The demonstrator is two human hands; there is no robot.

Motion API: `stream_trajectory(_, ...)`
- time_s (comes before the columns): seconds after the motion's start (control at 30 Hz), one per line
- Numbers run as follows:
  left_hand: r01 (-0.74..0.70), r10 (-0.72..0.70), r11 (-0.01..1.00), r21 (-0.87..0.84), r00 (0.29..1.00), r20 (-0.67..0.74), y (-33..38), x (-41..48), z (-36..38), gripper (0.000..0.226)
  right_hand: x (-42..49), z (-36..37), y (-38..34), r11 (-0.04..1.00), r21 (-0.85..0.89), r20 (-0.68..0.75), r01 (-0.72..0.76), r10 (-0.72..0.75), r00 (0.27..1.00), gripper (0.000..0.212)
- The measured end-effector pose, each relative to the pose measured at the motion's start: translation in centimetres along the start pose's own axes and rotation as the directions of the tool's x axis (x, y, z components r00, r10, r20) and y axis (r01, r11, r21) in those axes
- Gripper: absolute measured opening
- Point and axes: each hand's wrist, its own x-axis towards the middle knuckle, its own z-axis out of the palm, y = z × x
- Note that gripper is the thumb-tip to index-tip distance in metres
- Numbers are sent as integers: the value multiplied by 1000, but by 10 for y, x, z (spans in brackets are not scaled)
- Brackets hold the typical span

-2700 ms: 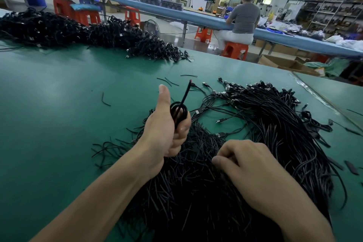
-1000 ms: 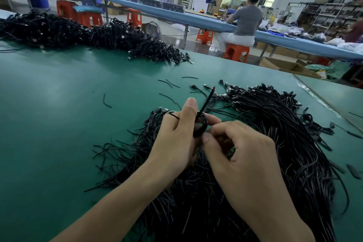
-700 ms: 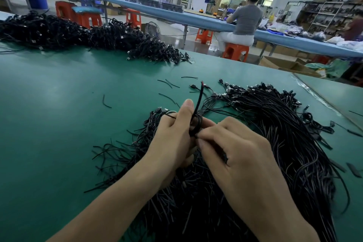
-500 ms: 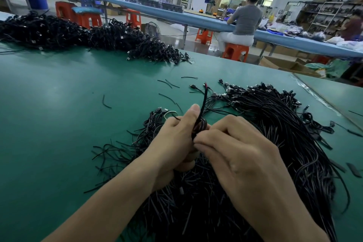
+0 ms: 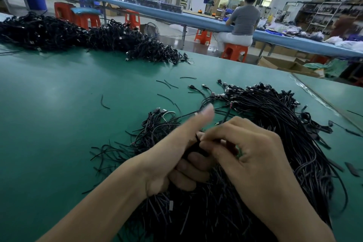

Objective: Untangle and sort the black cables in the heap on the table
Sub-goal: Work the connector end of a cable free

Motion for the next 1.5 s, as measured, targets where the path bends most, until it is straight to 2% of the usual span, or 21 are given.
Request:
stream_trajectory(0.13,-67,58,949,309,998,41,-6,-1,-8,26,-2,-1,0,998,44,50,-55,53,997,8)
stream_trajectory(0.2,-56,55,913,405,998,14,-9,-1,-8,26,-3,0,1,995,27,95,-91,88,992,15)
stream_trajectory(0.3,-21,62,886,464,995,-75,-11,3,-6,29,-4,2,2,992,-19,141,-121,122,982,23)
stream_trajectory(0.5,-46,101,849,526,992,-76,-10,3,-7,14,-4,3,-4,997,-68,117,-46,54,992,8)
stream_trajectory(0.63,-30,110,847,531,987,-120,-11,3,-7,11,-3,5,-5,992,-115,151,-47,64,986,4)
stream_trajectory(0.73,-19,101,888,460,983,-155,-10,3,-6,15,-1,9,-4,993,-106,158,-57,73,985,7)
stream_trajectory(0.83,-87,115,976,197,984,-134,-9,9,-8,23,0,9,1,993,-71,70,-92,97,993,10)
stream_trajectory(0.93,-175,169,983,-50,980,-107,-8,15,-14,19,0,8,5,992,-25,-73,-127,125,990,9)
stream_trajectory(1.03,-236,234,972,0,962,-140,-9,14,-21,17,-1,10,9,994,-7,-160,-113,110,981,7)
stream_trajectory(1.1,-249,288,948,196,935,-204,-9,11,-22,23,-1,12,9,994,-2,-183,-108,106,977,11)
stream_trajectory(1.2,-222,427,810,542,857,-287,-6,11,-21,25,0,17,8,993,60,-217,-100,111,970,18)
stream_trajectory(1.33,-256,607,652,714,740,-289,-8,13,-18,12,1,27,6,915,347,-230,-205,295,928,13)
stream_trajectory(1.5,-332,770,527,783,576,-274,-10,13,-11,17,4,31,3,665,688,-88,-290,474,876,18)
